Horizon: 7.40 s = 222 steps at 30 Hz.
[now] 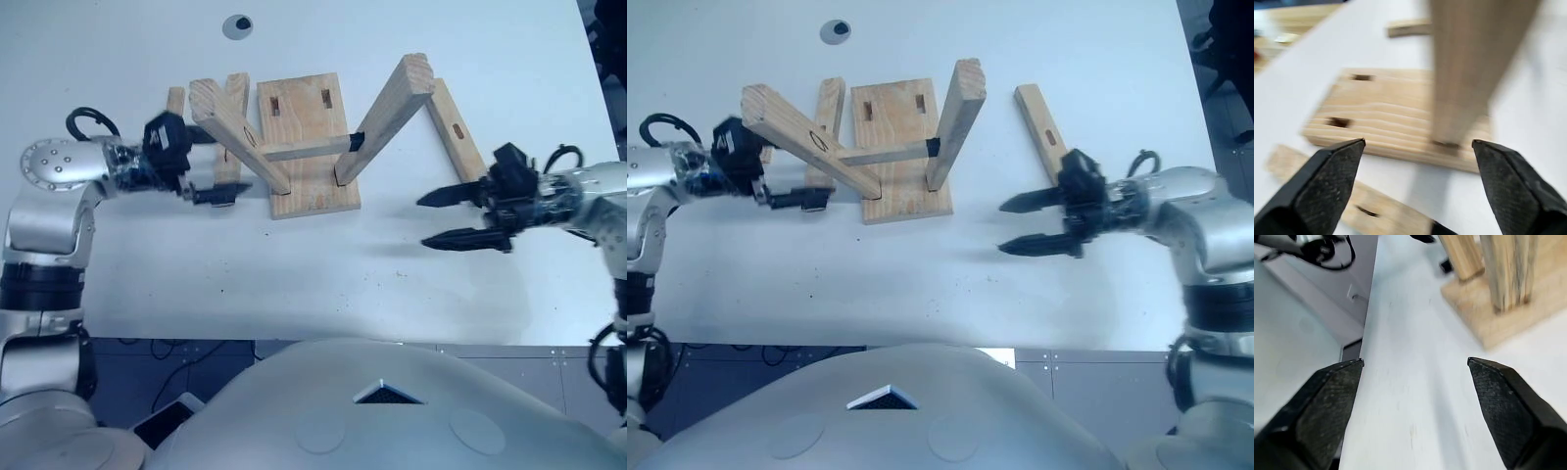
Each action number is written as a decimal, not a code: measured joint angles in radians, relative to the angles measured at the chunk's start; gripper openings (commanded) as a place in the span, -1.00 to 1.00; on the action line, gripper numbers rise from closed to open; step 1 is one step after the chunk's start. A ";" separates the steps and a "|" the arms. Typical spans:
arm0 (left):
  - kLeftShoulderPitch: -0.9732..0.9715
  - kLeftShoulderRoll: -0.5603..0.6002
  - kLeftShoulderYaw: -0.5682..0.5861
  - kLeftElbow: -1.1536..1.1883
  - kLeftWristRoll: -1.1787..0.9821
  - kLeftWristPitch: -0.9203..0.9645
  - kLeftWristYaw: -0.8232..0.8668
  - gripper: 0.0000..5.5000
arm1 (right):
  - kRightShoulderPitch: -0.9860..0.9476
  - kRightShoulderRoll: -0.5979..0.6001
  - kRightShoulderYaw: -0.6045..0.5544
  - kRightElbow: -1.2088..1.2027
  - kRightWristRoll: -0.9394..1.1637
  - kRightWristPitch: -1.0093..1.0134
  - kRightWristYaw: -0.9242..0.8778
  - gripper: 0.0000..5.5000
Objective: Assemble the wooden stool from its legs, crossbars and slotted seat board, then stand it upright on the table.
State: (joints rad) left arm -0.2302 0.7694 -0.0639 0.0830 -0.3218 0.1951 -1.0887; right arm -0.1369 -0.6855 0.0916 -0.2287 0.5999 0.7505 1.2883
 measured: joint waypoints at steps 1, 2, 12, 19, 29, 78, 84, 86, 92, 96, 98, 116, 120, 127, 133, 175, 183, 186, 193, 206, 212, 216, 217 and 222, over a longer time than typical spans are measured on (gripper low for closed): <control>-0.013 -0.016 -0.002 0.013 0.008 0.000 0.011 0.46 | -0.011 0.029 0.008 0.000 0.001 -0.001 -0.031 0.43; -0.025 -0.043 -0.009 0.027 0.012 0.000 0.025 0.46 | -0.029 0.064 0.016 -0.001 0.001 -0.002 -0.069 0.43; -0.053 -0.264 -0.178 -0.094 0.030 0.029 0.050 0.46 | -0.125 0.163 0.027 0.192 -0.106 -0.155 -0.245 0.43; 0.013 -0.345 -0.261 -0.159 0.046 0.060 0.102 0.46 | -0.207 0.163 0.025 0.361 -0.182 -0.289 -0.262 0.43; -0.390 -0.321 -0.164 0.454 0.285 -0.245 0.290 0.46 | -0.085 -0.015 -0.005 0.270 -0.155 -0.223 -0.043 0.43; 0.111 -0.222 0.289 0.223 0.068 -0.073 0.532 0.46 | -0.073 0.160 -0.048 0.114 -0.167 0.068 -0.492 0.43; 0.160 -0.291 0.302 0.322 0.073 -0.038 0.612 0.20 | -0.073 0.162 -0.046 0.114 -0.168 0.067 -0.496 0.43; 0.153 -0.297 0.305 0.337 0.072 -0.042 0.622 0.09 | -0.073 0.162 -0.044 0.114 -0.168 0.067 -0.496 0.43; 0.151 -0.300 0.301 0.339 0.072 -0.037 0.615 -0.17 | -0.074 0.162 -0.041 0.118 -0.168 0.065 -0.494 0.43; 0.143 -0.299 0.303 0.340 0.063 -0.016 0.602 -0.41 | -0.074 0.163 -0.040 0.119 -0.168 0.059 -0.496 0.43; 0.133 -0.300 0.305 0.342 0.050 0.004 0.594 -0.52 | -0.078 0.164 -0.039 0.125 -0.168 0.058 -0.496 0.43; -0.148 -0.349 0.391 -0.184 -0.109 -0.182 0.660 -0.55 | -0.286 0.298 -0.382 -0.001 0.424 0.133 -0.557 0.43; -0.165 -0.358 0.263 -0.315 -0.071 -0.196 0.625 -0.55 | -0.437 0.478 -0.410 0.020 0.489 0.060 -0.814 0.43; -0.141 -0.400 0.078 -0.374 0.011 -0.243 0.565 -0.55 | -0.534 0.600 -0.385 0.044 0.574 0.033 -1.012 0.43; -0.070 -0.403 0.035 -0.391 0.035 -0.268 0.528 -0.55 | -0.558 0.604 -0.372 0.063 0.619 0.028 -1.054 0.18; -0.019 -0.512 0.491 -0.230 -0.210 -0.231 0.868 -0.14 | -0.240 0.275 -0.430 0.356 0.037 -0.422 -0.850 -0.85; -0.003 -0.536 0.458 -0.162 -0.164 -0.245 0.864 -0.14 | -0.160 0.284 -0.356 0.438 -0.130 -0.553 -0.791 -0.85; 0.000 -0.536 0.458 -0.151 -0.160 -0.245 0.863 -0.14 | -0.132 0.289 -0.344 0.446 -0.139 -0.561 -0.789 -0.85; 0.002 -0.530 0.463 -0.118 -0.148 -0.246 0.848 -0.14 | -0.114 0.322 -0.316 0.438 -0.150 -0.598 -0.788 -0.85; 0.006 -0.529 0.480 -0.094 -0.132 -0.246 0.850 -0.14 | -0.054 0.318 -0.198 0.476 -0.317 -0.838 -0.706 -0.86; 0.006 -0.529 0.481 -0.085 -0.131 -0.246 0.856 -0.14 | -0.049 0.318 -0.196 0.501 -0.325 -0.886 -0.693 -0.86; 0.008 -0.530 0.481 -0.081 -0.130 -0.246 0.863 -0.14 | -0.073 0.320 -0.219 0.568 -0.290 -0.873 -0.691 -0.86; 0.008 -0.530 0.481 -0.079 -0.130 -0.246 0.863 -0.14 | -0.081 0.318 -0.226 0.589 -0.288 -0.874 -0.690 -0.86; 0.012 -0.530 0.482 -0.060 -0.129 -0.246 0.863 -0.14 | -0.093 0.303 -0.210 0.641 -0.297 -0.916 -0.680 -0.86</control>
State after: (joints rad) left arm -0.2185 0.2390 0.4182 0.0227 -0.4509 -0.0505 -0.2252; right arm -0.2298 -0.3825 -0.1180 0.4122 0.3026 -0.1657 0.6084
